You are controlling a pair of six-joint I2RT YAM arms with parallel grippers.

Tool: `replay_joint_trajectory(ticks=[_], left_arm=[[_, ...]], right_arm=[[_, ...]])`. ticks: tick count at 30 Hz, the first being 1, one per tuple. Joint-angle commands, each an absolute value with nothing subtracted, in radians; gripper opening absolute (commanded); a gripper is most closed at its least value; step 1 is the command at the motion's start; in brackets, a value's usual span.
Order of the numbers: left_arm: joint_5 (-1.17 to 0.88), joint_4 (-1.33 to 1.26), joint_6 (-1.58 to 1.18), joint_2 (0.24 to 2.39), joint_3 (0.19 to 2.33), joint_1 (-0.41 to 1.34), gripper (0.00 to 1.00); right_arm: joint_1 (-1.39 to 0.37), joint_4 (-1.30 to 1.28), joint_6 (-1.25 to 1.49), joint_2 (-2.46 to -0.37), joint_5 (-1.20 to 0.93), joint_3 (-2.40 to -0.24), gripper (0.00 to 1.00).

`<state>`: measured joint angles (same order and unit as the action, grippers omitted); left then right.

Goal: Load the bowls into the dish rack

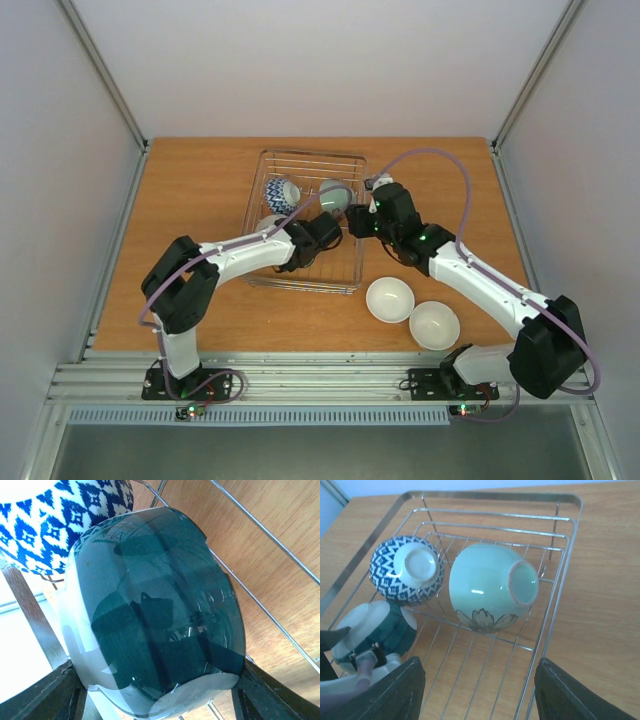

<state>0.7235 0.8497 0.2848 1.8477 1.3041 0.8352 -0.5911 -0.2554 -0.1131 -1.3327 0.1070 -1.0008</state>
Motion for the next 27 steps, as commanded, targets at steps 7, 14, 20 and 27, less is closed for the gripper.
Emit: replay_joint_trajectory(ticks=[7, 14, 20, 27], left_arm=[[0.474, 0.775, 0.256, 1.971, 1.231, 0.851, 0.03], [0.456, 0.781, 0.257, 1.965, 1.235, 0.850, 0.45], [0.430, 0.790, 0.258, 1.975, 1.233, 0.850, 0.69], [0.380, 0.807, 0.262, 1.983, 1.235, 0.851, 0.98]], right_arm=[[-0.571, -0.256, -0.112, -1.270, 0.155, -0.991, 0.60], [-0.569, -0.258, -0.113, -1.266, 0.158, -0.993, 0.60], [-0.563, -0.261, -0.116, -1.249, 0.166, -0.986, 0.61], [-0.554, -0.262, -0.118, -1.231, 0.166, -0.982, 0.60]])
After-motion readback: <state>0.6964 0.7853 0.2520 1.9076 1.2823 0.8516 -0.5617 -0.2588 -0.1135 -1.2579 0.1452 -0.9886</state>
